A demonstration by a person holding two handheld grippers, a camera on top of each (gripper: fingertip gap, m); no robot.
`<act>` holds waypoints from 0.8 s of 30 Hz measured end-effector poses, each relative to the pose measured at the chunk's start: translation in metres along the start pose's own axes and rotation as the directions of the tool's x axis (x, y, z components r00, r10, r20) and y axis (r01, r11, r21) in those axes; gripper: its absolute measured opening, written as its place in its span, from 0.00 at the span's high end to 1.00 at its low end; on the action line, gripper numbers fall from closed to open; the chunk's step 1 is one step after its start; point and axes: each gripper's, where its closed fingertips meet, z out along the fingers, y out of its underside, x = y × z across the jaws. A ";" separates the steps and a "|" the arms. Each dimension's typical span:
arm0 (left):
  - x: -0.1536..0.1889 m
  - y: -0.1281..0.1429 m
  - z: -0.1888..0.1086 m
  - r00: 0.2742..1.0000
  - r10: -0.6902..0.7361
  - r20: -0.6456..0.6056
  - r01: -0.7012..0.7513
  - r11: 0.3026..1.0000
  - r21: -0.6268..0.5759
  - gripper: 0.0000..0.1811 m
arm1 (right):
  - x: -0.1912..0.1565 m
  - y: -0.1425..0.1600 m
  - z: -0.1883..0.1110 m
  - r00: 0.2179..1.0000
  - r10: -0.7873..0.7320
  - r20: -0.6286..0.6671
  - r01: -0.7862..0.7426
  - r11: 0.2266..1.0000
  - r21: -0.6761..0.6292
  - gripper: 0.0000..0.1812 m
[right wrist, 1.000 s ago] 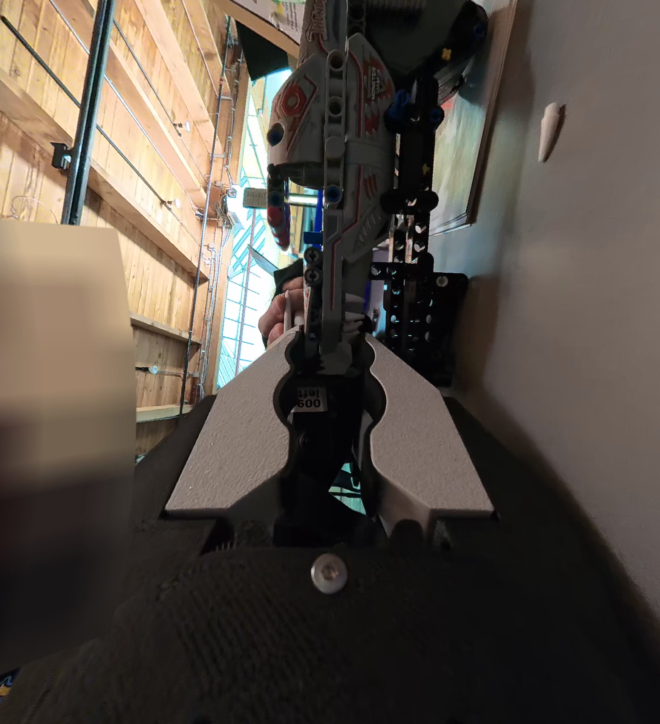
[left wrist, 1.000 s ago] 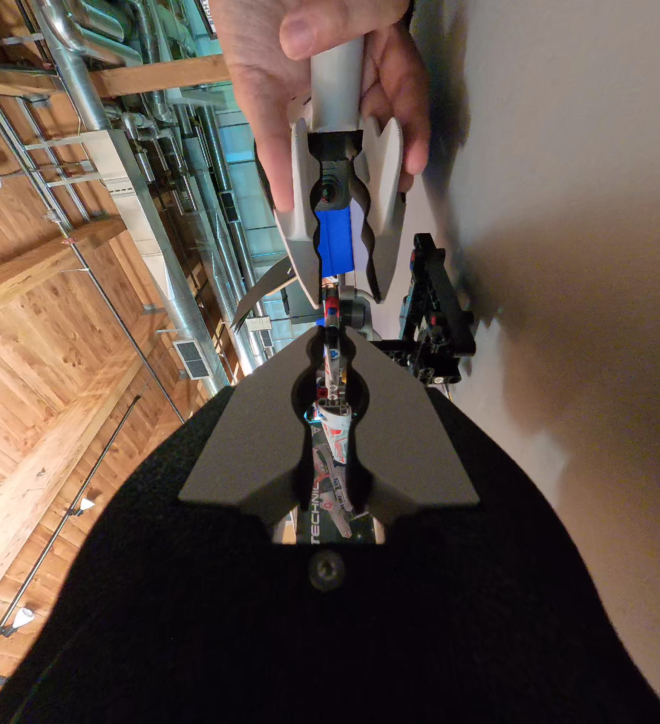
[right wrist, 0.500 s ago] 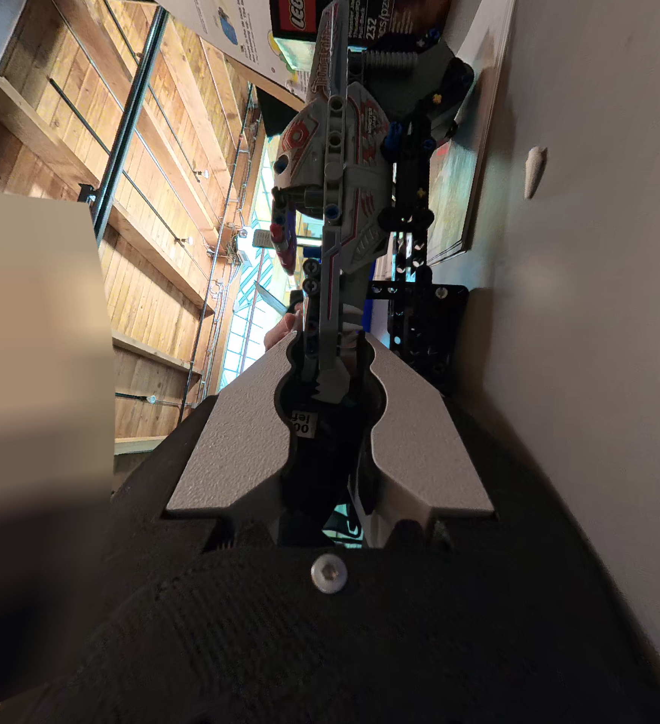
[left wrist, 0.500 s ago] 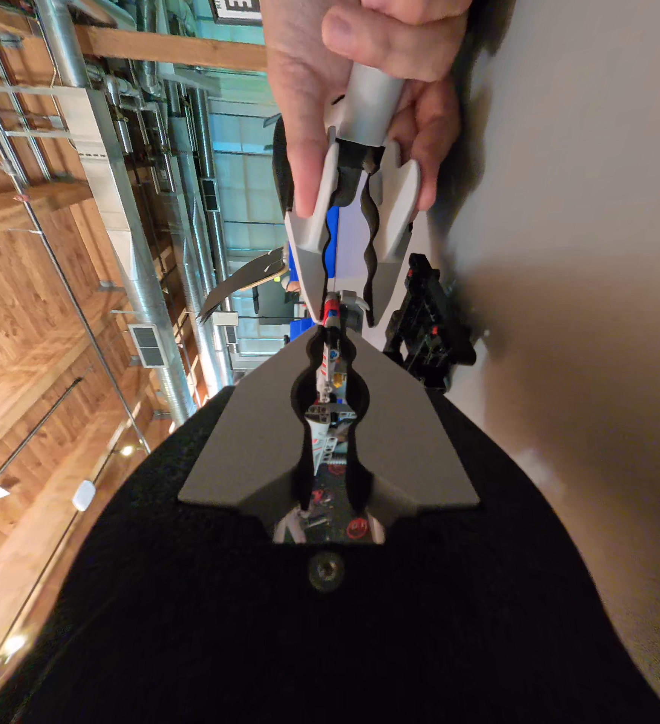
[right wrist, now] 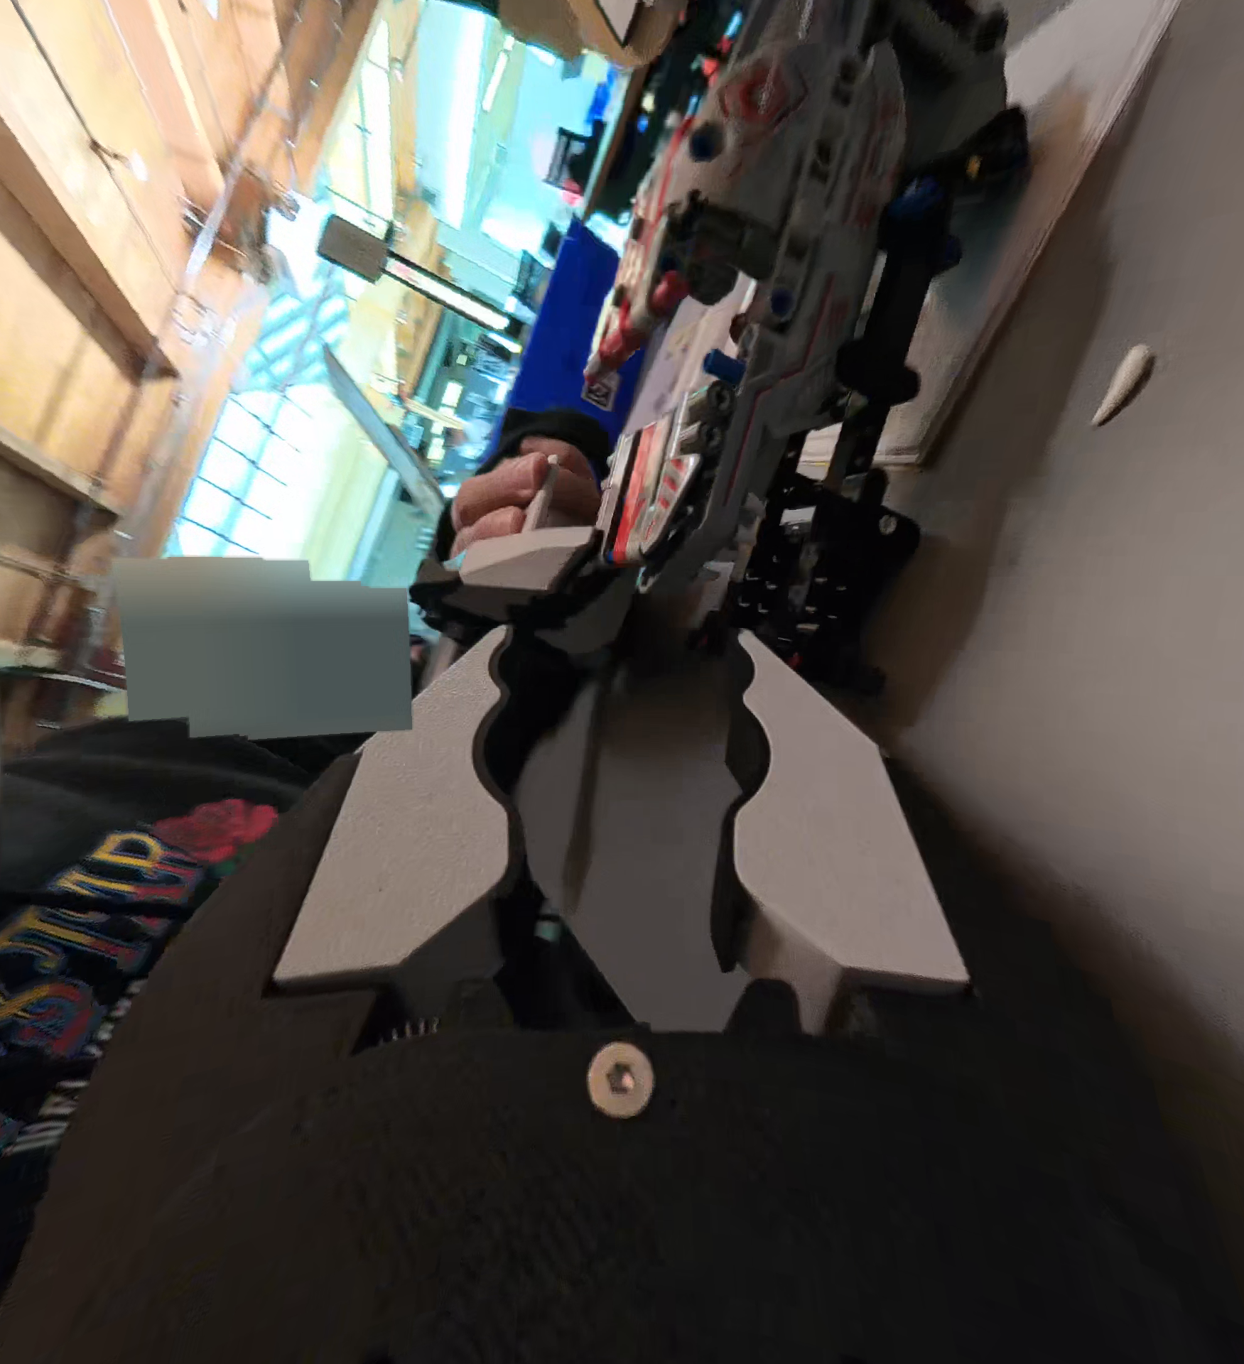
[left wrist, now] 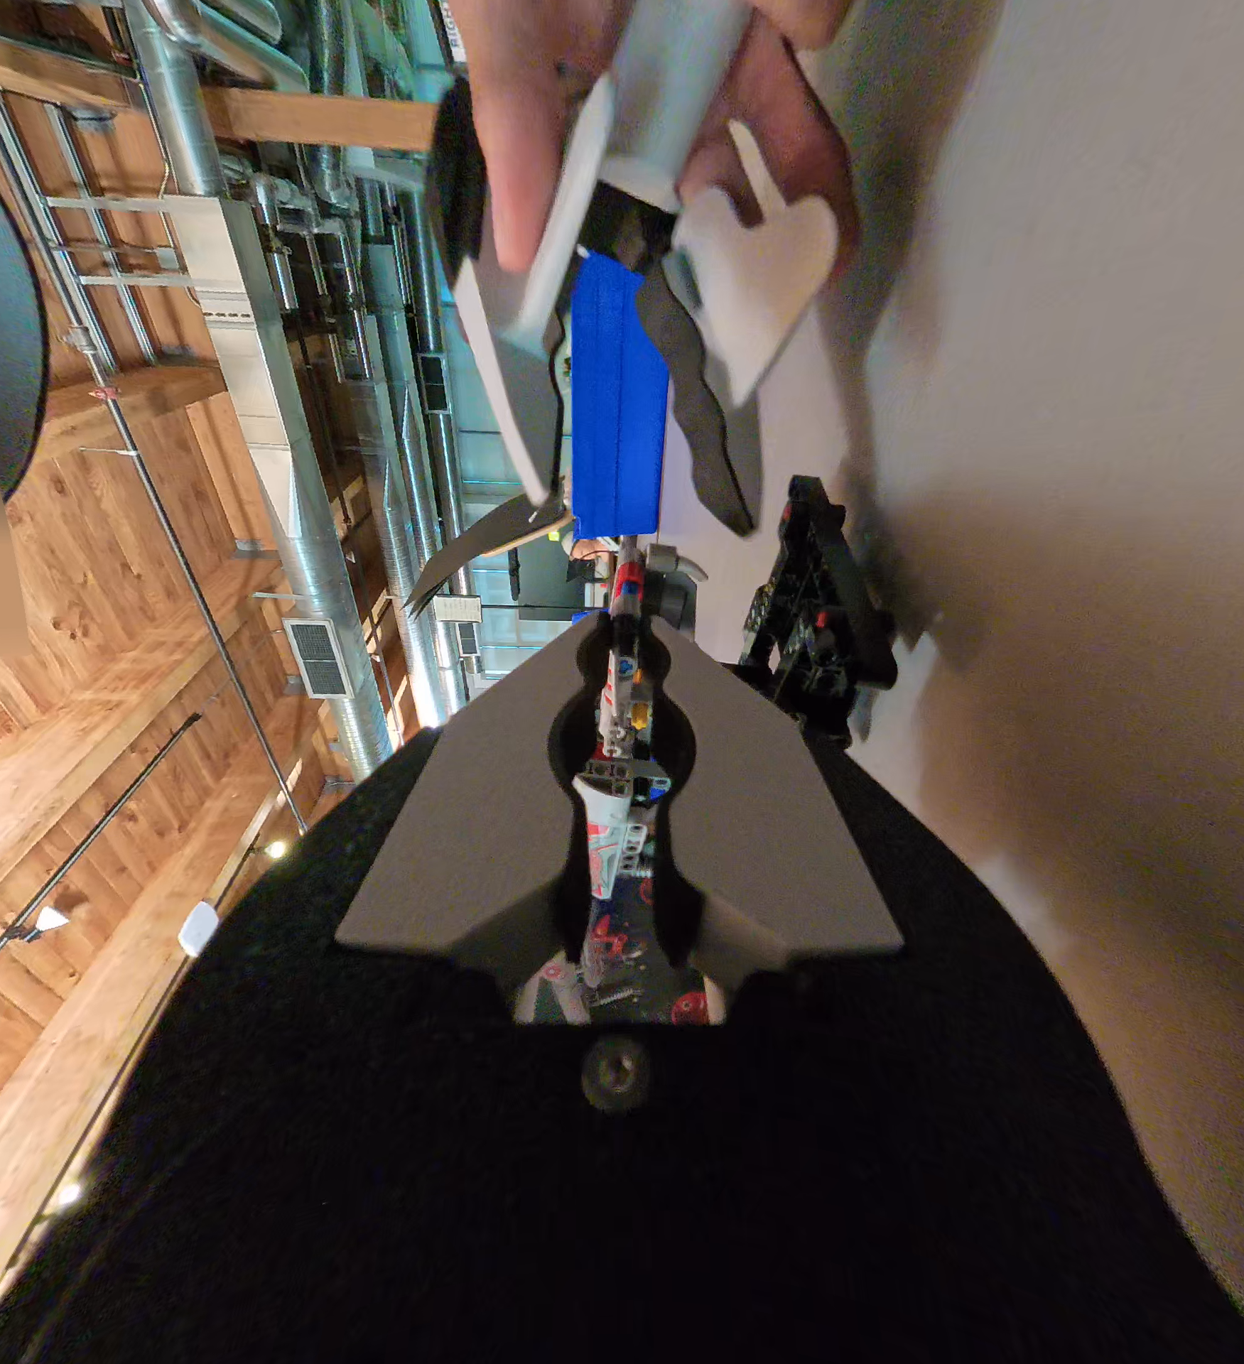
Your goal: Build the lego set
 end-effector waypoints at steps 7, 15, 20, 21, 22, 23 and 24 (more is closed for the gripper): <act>0.000 0.001 -0.001 1.000 0.029 0.002 -0.028 0.999 -0.018 0.98 | -0.017 -0.029 -0.030 0.234 -0.869 -0.436 0.940 0.317 -0.128 0.86; 0.000 0.001 -0.002 0.999 0.045 -0.002 -0.045 0.998 -0.039 0.98 | -0.005 -0.015 0.002 -0.462 -0.841 -0.282 0.854 -0.336 -0.398 0.89; 0.000 0.002 -0.002 0.999 0.037 -0.002 -0.037 0.999 -0.037 0.98 | 0.005 -0.015 0.010 -0.616 -0.760 -0.208 0.745 -0.477 -0.467 0.91; 0.000 0.002 -0.003 0.999 0.039 -0.002 -0.039 0.999 -0.037 0.98 | 0.005 -0.015 0.011 -0.624 -0.753 -0.208 0.741 -0.485 -0.464 0.92; 0.000 0.002 -0.003 0.999 0.040 -0.002 -0.040 0.999 -0.037 0.98 | 0.004 -0.016 0.011 -0.643 -0.737 -0.207 0.727 -0.503 -0.468 0.93; -0.001 0.003 -0.003 0.999 0.039 -0.002 -0.039 0.999 -0.038 0.98 | 0.004 -0.016 0.012 -0.662 -0.721 -0.204 0.712 -0.520 -0.473 0.93; -0.001 0.003 -0.003 0.999 0.037 -0.003 -0.037 0.999 -0.039 0.98 | 0.004 -0.017 0.012 -0.679 -0.705 -0.205 0.698 -0.532 -0.480 0.94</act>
